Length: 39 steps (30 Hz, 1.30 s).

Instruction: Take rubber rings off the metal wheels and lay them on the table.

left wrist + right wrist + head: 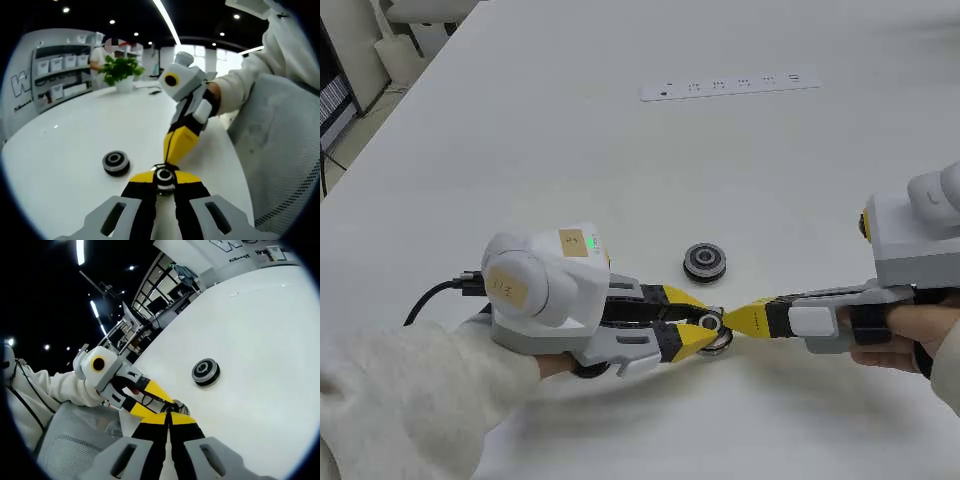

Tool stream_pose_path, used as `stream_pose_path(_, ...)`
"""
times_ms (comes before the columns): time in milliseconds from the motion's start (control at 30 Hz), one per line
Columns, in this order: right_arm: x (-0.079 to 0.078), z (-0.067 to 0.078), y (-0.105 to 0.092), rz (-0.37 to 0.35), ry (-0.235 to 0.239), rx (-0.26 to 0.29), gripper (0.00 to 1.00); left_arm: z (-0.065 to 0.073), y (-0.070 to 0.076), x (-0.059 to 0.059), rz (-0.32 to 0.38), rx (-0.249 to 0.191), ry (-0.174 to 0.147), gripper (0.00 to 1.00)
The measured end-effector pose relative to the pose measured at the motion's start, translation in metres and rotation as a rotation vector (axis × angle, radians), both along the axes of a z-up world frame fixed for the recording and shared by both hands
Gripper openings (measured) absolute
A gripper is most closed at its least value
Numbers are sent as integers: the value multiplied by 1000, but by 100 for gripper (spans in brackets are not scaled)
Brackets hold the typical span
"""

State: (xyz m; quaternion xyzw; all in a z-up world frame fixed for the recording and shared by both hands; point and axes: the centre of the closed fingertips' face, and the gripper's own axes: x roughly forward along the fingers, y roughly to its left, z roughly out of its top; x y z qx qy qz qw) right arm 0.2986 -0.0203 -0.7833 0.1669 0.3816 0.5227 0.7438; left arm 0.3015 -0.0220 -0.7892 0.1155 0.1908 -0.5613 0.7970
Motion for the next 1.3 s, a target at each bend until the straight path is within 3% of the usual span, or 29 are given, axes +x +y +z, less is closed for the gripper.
stream_pose_path(200, -1, 3, 3, 13, -15, 8, 0, 0, 0, 0, -1, 1, -2, 13)
stream_pose_path(333, -2, 4, 6, 38, -63, -20, 0, 0, 0, 0, 0, 0, -2, 13)
stream_pose_path(767, -1, 8, 6, 50, -91, -12, 0, 1, -1, 0, 4, 12, -2, 13)
stream_pose_path(900, 1, 2, 3, 46, -103, -51, 0, 1, -1, -1, 11, 10, 6, 14)
stream_pose_path(1300, 1, -1, -1, 42, -99, -84, 0, 5, -1, -7, -27, 37, -9, 19)
